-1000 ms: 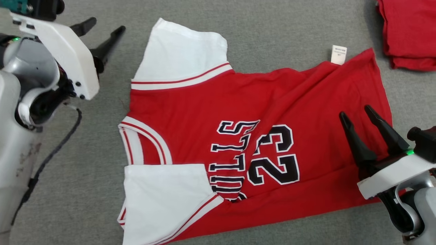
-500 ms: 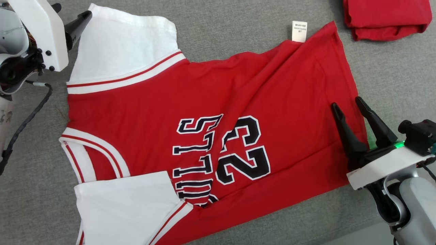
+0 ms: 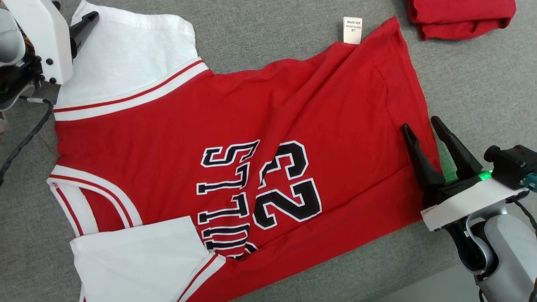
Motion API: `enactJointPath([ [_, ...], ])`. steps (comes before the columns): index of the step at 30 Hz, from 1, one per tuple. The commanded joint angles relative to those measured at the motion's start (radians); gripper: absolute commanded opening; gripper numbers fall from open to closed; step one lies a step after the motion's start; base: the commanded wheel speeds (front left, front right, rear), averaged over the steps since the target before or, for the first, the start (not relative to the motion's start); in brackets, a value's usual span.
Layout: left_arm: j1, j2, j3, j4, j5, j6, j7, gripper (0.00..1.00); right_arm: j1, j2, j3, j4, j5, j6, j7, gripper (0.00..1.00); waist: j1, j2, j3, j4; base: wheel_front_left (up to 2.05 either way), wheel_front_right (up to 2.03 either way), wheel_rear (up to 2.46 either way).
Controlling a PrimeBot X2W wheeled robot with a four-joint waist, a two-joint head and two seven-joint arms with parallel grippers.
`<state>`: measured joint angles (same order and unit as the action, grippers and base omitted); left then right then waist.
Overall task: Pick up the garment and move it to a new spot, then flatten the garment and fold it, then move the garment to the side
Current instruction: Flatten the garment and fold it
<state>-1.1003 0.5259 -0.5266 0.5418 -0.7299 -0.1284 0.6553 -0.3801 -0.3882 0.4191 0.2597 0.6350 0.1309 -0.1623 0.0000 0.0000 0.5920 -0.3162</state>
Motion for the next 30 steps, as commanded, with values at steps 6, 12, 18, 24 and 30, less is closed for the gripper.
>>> enactJointPath([
  [6,-0.021,0.010,-0.017,0.026,-0.006,-0.001,-0.017,0.39,-0.019,-0.005,0.011,0.005,0.020,-0.001,-0.017,1.00,0.0000,0.0000,0.005,-0.014,0.00,0.00,0.00],
  [12,0.001,0.003,-0.046,0.015,-0.051,-0.002,-0.049,0.00,-0.041,-0.027,0.018,-0.008,0.035,-0.001,-0.006,1.00,0.0000,0.0000,-0.012,-0.010,0.00,0.00,0.00],
  [18,0.020,0.012,-0.093,-0.029,-0.099,-0.002,-0.123,0.00,-0.136,0.004,-0.047,0.060,0.052,-0.001,0.131,1.00,0.0000,0.0000,-0.061,0.016,0.00,0.00,0.00],
  [24,0.037,0.018,-0.155,-0.080,-0.145,-0.002,-0.180,0.00,-0.305,0.089,-0.067,0.181,-0.033,-0.001,0.339,1.00,0.0000,0.0000,-0.108,0.059,0.00,0.00,0.00],
  [30,0.025,0.033,-0.207,-0.123,-0.172,-0.002,-0.205,0.00,-0.424,0.139,-0.092,0.314,-0.118,-0.001,0.417,1.00,0.0000,0.0000,-0.116,0.101,0.00,0.00,0.00],
])
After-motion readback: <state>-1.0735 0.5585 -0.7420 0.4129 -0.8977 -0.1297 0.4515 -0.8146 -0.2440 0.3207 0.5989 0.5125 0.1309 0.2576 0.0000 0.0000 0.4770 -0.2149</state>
